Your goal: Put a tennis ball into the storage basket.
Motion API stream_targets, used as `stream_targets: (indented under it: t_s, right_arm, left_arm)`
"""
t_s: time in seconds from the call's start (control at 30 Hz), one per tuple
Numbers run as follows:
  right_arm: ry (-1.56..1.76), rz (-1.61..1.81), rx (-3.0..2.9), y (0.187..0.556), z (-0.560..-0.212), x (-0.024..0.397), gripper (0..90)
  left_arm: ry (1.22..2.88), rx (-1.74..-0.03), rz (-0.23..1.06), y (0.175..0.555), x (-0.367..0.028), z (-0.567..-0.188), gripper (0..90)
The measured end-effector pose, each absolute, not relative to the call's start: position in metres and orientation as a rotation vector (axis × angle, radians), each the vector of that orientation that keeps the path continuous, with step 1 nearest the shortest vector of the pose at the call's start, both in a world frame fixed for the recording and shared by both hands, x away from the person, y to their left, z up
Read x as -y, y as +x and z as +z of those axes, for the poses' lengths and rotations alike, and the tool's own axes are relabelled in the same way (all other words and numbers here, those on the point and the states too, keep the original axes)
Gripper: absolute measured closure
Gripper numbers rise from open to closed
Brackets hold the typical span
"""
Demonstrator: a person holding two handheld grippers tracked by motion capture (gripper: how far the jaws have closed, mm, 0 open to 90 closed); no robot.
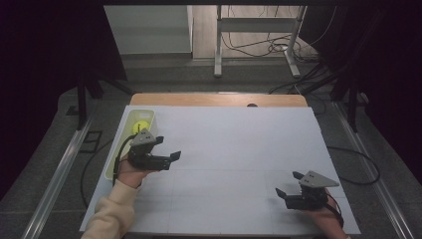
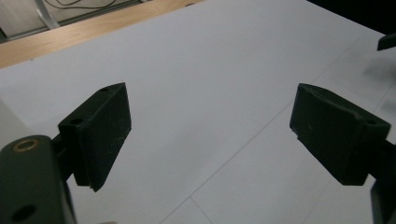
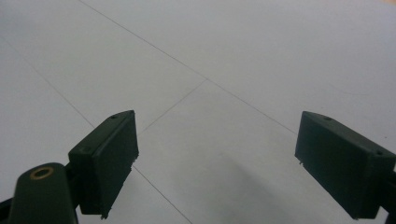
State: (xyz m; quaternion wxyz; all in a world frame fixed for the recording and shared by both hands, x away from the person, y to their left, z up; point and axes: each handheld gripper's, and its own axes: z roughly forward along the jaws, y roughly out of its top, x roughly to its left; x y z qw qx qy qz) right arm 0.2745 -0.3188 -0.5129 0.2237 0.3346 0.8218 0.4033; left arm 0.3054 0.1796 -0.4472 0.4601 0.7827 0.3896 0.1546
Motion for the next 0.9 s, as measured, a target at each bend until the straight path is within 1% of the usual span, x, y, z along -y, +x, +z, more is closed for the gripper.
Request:
stream_targets:
  t_s: [0.2,0.47,0.77,0.9]
  right_arm:
    - [0.922,1.114,-2.268,0.274,-0.513,0.319,13.7]
    - [0.918,1.111,-2.269,0.274,-0.512,0.319,13.7]
    - [0.917,1.111,-2.269,0.274,-0.512,0.318,13.7]
    - [0.920,1.114,-2.269,0.274,-0.512,0.318,13.7]
  left_arm:
    - [1.929,-0.937,0.361,0.298,-0.170,-0.450,13.2]
    - [1.964,-0.916,0.337,0.286,-0.156,-0.465,13.3]
    - [1.957,-0.902,0.332,0.272,-0.153,-0.478,13.8]
    - [1.943,-0.901,0.349,0.263,-0.158,-0.486,13.9]
